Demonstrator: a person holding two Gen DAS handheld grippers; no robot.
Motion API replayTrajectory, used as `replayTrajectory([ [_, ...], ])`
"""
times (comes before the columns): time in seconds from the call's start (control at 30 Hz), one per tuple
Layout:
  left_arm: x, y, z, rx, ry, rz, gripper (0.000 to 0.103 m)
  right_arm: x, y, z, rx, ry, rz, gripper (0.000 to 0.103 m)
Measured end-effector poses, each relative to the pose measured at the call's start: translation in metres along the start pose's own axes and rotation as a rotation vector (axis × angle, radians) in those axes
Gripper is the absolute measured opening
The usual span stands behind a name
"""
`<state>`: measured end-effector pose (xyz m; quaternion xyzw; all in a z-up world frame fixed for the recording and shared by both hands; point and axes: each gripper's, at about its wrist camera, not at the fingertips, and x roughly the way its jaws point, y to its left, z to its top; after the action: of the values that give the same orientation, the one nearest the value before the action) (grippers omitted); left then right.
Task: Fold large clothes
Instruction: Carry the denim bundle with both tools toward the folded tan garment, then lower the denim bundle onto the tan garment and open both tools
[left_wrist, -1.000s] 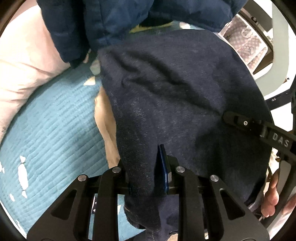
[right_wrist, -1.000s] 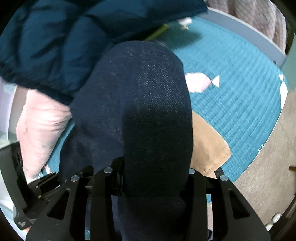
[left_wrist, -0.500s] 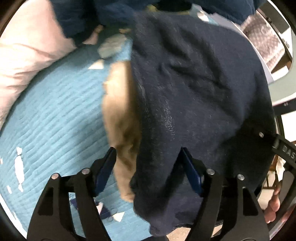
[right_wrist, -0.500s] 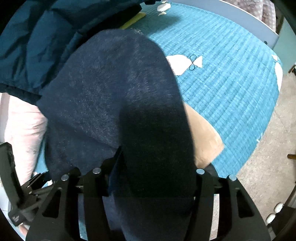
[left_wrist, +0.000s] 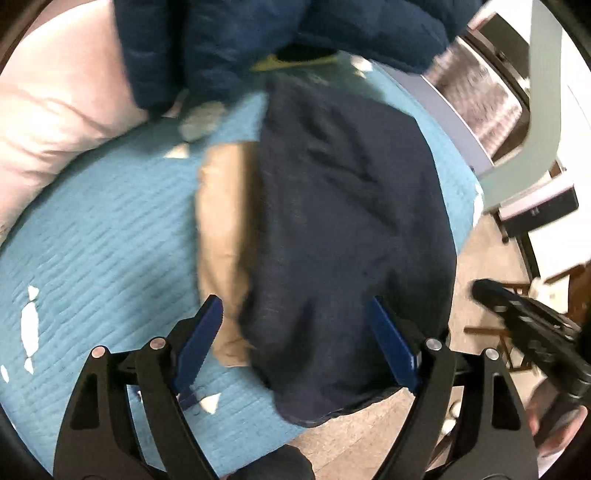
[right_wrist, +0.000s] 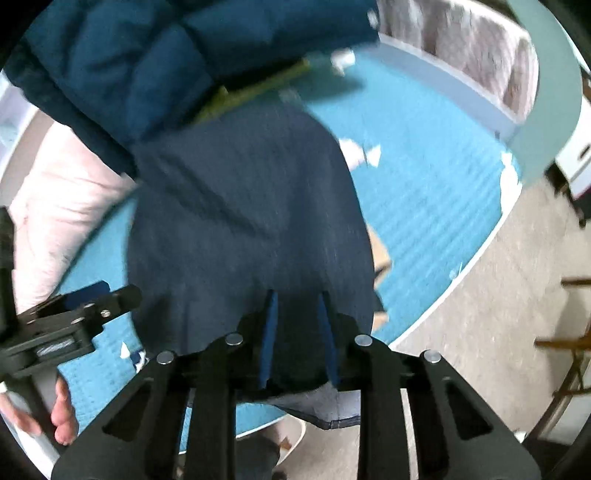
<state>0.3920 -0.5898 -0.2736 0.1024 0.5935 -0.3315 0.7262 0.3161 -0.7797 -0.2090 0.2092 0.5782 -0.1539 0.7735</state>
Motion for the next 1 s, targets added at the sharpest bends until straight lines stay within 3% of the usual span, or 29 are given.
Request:
replayTrajectory([
  [0.07, 0.017, -0.003, 0.002, 0.009, 0.009, 0.046, 0.080, 0.023, -0.011, -0.003, 0.039, 0.027, -0.035, 0.018],
  [0.1, 0.032, 0.005, 0.002, -0.022, 0.029, 0.085, 0.073, 0.037, -0.017, -0.003, 0.060, 0.033, -0.080, 0.018],
  [0.13, 0.041, 0.012, 0.002, -0.054, 0.045, 0.088, 0.067, 0.050, -0.023, -0.003, 0.084, 0.035, -0.083, 0.018],
  [0.17, 0.054, 0.025, 0.002, -0.107, 0.071, 0.044, 0.067, 0.062, -0.029, -0.002, 0.108, 0.044, -0.077, 0.018],
  [0.23, 0.071, 0.046, 0.002, -0.188, 0.104, -0.051, 0.074, 0.079, -0.039, 0.003, 0.146, 0.058, -0.072, 0.017],
  [0.3, 0.082, 0.055, 0.003, -0.218, 0.102, -0.090, 0.077, 0.095, -0.050, 0.010, 0.193, 0.064, -0.041, 0.017],
  [0.43, 0.092, 0.050, 0.007, -0.162, 0.044, -0.026, 0.084, 0.107, -0.051, 0.029, 0.181, 0.027, -0.060, 0.016],
  [0.5, 0.096, 0.050, 0.009, -0.166, 0.046, -0.036, 0.084, 0.113, -0.050, 0.037, 0.179, 0.036, -0.080, 0.016],
  [0.6, 0.087, 0.044, 0.014, -0.129, 0.056, -0.014, 0.082, 0.103, -0.044, 0.040, 0.157, 0.060, -0.088, 0.015],
  [0.7, 0.071, 0.031, 0.020, -0.091, 0.049, -0.014, 0.070, 0.077, -0.044, 0.043, 0.148, 0.010, -0.051, 0.015],
  [0.77, 0.049, 0.023, 0.028, -0.076, 0.000, -0.042, 0.069, 0.048, -0.035, 0.052, 0.121, -0.051, -0.013, 0.017],
  [0.87, 0.026, 0.020, 0.049, -0.059, -0.080, -0.062, 0.069, 0.027, -0.014, 0.074, 0.056, -0.099, -0.029, 0.017],
  [1.0, 0.034, 0.024, 0.087, -0.087, -0.115, -0.044, 0.070, 0.039, 0.004, 0.105, 0.055, -0.092, 0.053, 0.017],
])
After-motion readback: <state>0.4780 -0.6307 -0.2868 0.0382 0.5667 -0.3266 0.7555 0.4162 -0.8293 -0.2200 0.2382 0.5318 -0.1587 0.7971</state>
